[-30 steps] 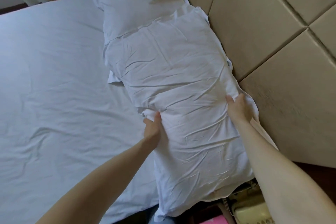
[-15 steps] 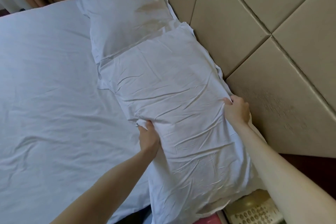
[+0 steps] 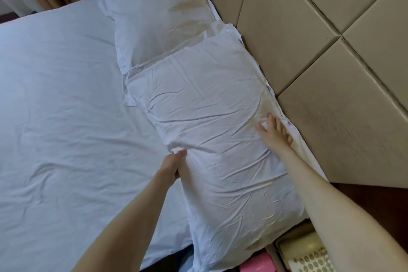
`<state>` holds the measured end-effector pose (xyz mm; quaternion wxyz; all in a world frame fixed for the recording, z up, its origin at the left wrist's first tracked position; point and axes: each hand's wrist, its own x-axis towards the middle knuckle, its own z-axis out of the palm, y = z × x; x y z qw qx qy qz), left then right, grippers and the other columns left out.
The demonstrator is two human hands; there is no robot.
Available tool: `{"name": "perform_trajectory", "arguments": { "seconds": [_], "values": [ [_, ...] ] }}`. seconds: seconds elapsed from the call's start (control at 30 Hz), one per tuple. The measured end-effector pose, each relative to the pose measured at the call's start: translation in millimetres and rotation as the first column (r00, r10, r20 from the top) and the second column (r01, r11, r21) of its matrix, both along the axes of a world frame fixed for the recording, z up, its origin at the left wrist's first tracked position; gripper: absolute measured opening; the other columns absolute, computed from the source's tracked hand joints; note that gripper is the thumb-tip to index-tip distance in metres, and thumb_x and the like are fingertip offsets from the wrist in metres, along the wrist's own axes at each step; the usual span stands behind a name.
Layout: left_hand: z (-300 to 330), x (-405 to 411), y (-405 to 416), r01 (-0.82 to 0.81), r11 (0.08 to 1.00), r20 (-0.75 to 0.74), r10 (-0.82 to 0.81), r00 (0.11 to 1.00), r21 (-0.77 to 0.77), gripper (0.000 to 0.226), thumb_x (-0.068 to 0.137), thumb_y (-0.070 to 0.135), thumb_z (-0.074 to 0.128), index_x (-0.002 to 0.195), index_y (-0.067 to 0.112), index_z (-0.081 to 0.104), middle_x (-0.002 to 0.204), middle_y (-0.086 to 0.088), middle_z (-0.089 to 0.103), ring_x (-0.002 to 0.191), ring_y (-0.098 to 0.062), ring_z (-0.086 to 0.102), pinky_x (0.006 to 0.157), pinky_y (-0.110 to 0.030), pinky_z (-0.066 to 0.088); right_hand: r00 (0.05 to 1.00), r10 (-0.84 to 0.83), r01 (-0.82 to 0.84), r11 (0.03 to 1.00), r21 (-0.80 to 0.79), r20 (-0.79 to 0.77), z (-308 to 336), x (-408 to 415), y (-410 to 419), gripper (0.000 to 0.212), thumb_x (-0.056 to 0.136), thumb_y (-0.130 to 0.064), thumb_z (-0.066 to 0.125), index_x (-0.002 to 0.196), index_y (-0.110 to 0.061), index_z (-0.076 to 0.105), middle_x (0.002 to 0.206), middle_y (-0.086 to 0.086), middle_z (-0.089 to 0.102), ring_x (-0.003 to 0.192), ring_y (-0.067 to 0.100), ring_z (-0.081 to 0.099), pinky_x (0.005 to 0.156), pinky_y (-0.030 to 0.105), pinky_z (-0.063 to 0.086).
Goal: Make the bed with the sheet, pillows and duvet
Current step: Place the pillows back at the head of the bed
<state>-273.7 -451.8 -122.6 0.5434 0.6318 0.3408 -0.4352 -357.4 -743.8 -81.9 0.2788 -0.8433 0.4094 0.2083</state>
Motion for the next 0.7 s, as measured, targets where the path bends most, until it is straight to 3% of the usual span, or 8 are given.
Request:
{"name": "perform_trajectory", "arguments": {
  "seconds": [0.13,0.2,0.33,0.43,0.53,0.6,0.7],
  "values": [
    [-7,-9,6,0.061,0.981,0.169,-0.092,0.981,0.182,0.022,0.089,0.012,0.060,0.106,-0.002,0.062,0.099,-0.024,0.063,0.069,-0.024,0.053,0.057,-0.030,0.044,0.998,0.044,-0.045,0.999,-0.030,-0.048,1,-2,-1,0.070,0.096,-0.063,0.020,0.154,-0.030,-0.002,0.162,-0.002,-0.003,0.148,0.020,0.000,0.116,0.049,0.005],
    [-11,-13,5,0.043,0.956,0.198,-0.103,0.975,0.289,0.022,0.088,0.011,0.061,0.106,-0.002,0.063,0.105,-0.026,0.063,0.076,-0.027,0.054,0.063,-0.031,0.044,0.999,0.042,-0.043,0.996,-0.077,-0.017,3,-3,6,0.069,0.097,-0.060,0.021,0.154,-0.027,0.000,0.162,0.000,-0.001,0.148,0.021,0.002,0.115,0.049,0.006],
    [-16,-14,4,0.051,0.940,0.183,-0.118,0.976,0.339,0.018,0.085,0.010,0.064,0.099,-0.002,0.064,0.104,-0.023,0.064,0.088,-0.032,0.059,0.073,-0.035,0.046,0.997,0.067,-0.062,0.987,-0.146,0.036,5,-6,17,0.069,0.098,-0.055,0.025,0.154,-0.022,0.004,0.161,0.005,0.005,0.147,0.025,0.007,0.114,0.048,0.009],
    [-14,-4,6,0.119,0.925,0.191,-0.198,0.961,0.361,0.027,0.085,0.011,0.066,0.107,-0.003,0.064,0.103,-0.020,0.062,0.100,-0.036,0.061,0.079,-0.037,0.051,0.994,0.081,-0.067,0.980,-0.185,0.067,12,-6,23,0.064,0.100,-0.049,0.031,0.153,-0.021,0.010,0.160,0.005,0.011,0.145,0.026,0.011,0.113,0.048,0.012],
    [-5,4,13,0.221,0.889,0.171,-0.309,0.935,0.400,0.031,0.088,0.018,0.058,0.110,-0.003,0.058,0.107,-0.019,0.063,0.082,-0.034,0.062,0.061,-0.033,0.050,0.983,0.018,0.009,0.990,-0.143,0.183,25,-3,31,0.053,0.100,-0.035,0.041,0.149,-0.020,0.026,0.154,0.005,0.025,0.141,0.027,0.021,0.109,0.046,0.020],
    [3,9,22,0.220,0.875,0.221,-0.339,0.914,0.431,0.026,0.090,0.020,0.051,0.104,-0.001,0.056,0.107,-0.020,0.063,0.084,-0.035,0.061,0.064,-0.033,0.048,0.967,-0.051,0.079,0.992,-0.101,0.250,33,2,37,0.048,0.099,-0.027,0.043,0.146,-0.017,0.034,0.152,0.005,0.031,0.139,0.028,0.027,0.107,0.044,0.025],
    [25,12,38,0.176,0.942,0.296,-0.262,0.919,0.285,0.010,0.092,0.013,0.047,0.091,0.008,0.055,0.097,-0.012,0.063,0.074,-0.023,0.058,0.062,-0.029,0.044,0.930,-0.135,0.150,0.989,-0.018,0.341,43,6,53,0.045,0.097,-0.014,0.043,0.141,-0.016,0.042,0.148,0.004,0.040,0.134,0.027,0.036,0.107,0.043,0.031]
  ]
}}
